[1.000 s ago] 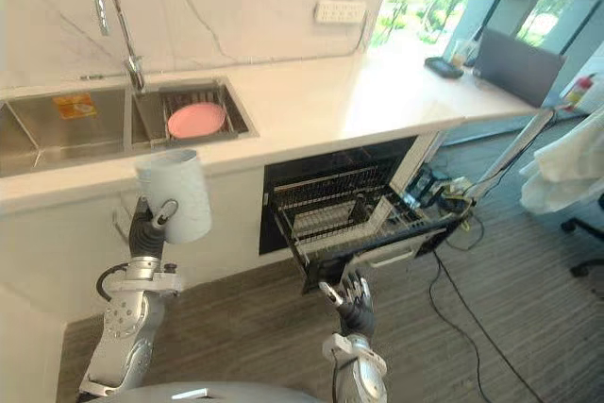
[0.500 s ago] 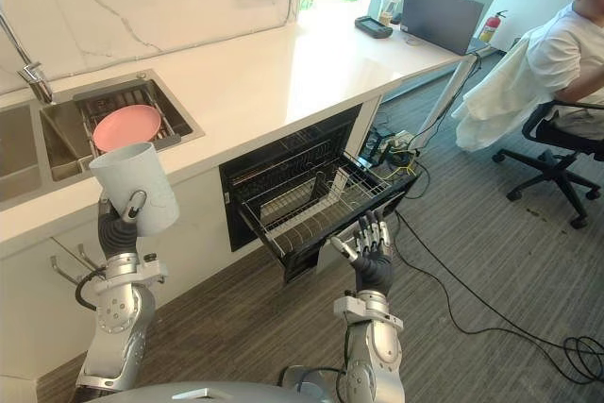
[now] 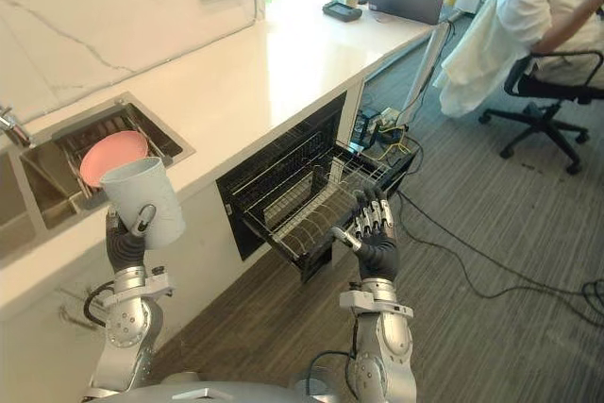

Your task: Walk over to the sink, pick up the cup, carry it to the dishwasher, place the cup inside the dishwasher, then close the dishwasher door

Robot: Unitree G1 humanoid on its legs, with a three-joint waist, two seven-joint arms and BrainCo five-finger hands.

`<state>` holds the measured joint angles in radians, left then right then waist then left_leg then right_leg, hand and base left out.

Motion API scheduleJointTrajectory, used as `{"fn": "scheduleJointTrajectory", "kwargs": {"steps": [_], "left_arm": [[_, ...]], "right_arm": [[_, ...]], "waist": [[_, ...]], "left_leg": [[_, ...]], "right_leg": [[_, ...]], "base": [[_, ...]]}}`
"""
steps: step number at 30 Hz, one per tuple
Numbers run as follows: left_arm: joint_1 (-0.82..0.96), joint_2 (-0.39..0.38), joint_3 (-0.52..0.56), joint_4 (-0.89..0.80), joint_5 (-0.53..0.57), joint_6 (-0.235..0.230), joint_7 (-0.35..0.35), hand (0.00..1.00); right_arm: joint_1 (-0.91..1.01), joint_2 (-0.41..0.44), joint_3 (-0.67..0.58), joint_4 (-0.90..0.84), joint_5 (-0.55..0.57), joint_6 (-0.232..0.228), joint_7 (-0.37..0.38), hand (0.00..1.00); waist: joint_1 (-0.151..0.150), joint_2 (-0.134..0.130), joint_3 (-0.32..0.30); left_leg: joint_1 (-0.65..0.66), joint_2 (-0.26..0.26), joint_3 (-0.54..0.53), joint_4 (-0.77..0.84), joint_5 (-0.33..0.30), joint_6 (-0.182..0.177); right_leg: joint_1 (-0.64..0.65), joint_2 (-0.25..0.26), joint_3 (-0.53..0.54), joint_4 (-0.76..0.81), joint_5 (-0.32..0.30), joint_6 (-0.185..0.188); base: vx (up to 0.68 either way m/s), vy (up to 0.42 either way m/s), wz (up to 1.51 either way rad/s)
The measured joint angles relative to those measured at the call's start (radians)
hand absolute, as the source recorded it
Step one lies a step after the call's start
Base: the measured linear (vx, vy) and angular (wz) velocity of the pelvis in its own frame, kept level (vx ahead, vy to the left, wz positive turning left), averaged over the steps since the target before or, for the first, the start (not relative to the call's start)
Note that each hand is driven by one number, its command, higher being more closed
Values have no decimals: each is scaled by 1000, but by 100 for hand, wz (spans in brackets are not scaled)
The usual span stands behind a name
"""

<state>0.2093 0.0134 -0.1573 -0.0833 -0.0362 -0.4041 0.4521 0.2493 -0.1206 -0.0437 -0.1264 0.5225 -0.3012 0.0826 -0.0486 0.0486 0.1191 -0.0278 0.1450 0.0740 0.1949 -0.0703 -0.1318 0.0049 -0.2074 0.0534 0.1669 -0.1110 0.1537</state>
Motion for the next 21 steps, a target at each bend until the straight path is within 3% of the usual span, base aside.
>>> {"fn": "scheduleJointTrajectory", "kwargs": {"steps": [1,3,5,9,11,13,14,16,20,21], "left_arm": [[-2,12,2,1,-1,1,0,100],[-27,36,3,0,-1,1,0,100],[-70,38,2,-12,0,13,-3,100],[-111,30,3,-37,2,35,-25,100],[-105,38,19,-37,2,36,-19,100],[-110,48,42,-40,4,35,6,100],[-110,60,62,-40,12,34,26,100],[-112,61,84,-40,21,34,48,100],[-113,52,84,-40,21,23,91,100],[-112,35,82,-40,21,22,95,100]], "right_arm": [[-9,2,0,32,-1,1,-29,0],[-13,18,-3,33,0,1,-64,0],[-59,24,-37,39,-1,1,-105,0],[-106,35,-99,71,-3,-1,-118,0],[-96,55,-94,75,-16,-1,-114,0],[-105,70,-93,75,-20,-1,-112,0],[-108,74,-93,75,-20,-1,-106,0],[-102,74,-101,77,-20,0,-86,0],[-98,80,-86,72,-20,-11,-82,0],[-98,79,-86,65,-20,-22,-84,0]], "waist": [[-1,-20,-10],[-1,-46,-23],[4,-42,-21],[-3,-36,-9],[-7,-33,3],[4,-49,1],[19,-50,3],[21,-52,20],[40,-82,16],[42,-74,16]], "left_leg": [[6,-44,27,10,-16,28],[3,-86,46,15,-27,49],[-8,-107,62,37,-41,73],[42,-119,79,21,-60,105],[85,-119,98,4,-68,118],[82,-115,123,1,-74,117],[66,-110,140,15,-84,108],[41,-99,134,42,-99,100],[26,-63,116,65,-126,62],[25,-44,99,60,-121,49]], "right_leg": [[30,-53,19,-49,14,-1],[32,-90,8,-69,53,6],[5,-106,-82,-65,158,7],[-81,-129,-143,126,197,-34],[-107,-124,-150,173,184,-43],[-107,-104,-143,106,188,-51],[-97,-90,-119,53,201,-41],[-62,-80,-125,-17,199,-27],[7,-53,-183,-110,143,37],[12,-28,-200,-110,137,25]], "base": [[175,424,-40],[202,314,-17],[197,282,-24],[101,199,-21],[41,91,-21],[4,26,-43],[-22,7,-55],[-54,-59,-10],[-58,-175,9],[-5,-201,19]]}}
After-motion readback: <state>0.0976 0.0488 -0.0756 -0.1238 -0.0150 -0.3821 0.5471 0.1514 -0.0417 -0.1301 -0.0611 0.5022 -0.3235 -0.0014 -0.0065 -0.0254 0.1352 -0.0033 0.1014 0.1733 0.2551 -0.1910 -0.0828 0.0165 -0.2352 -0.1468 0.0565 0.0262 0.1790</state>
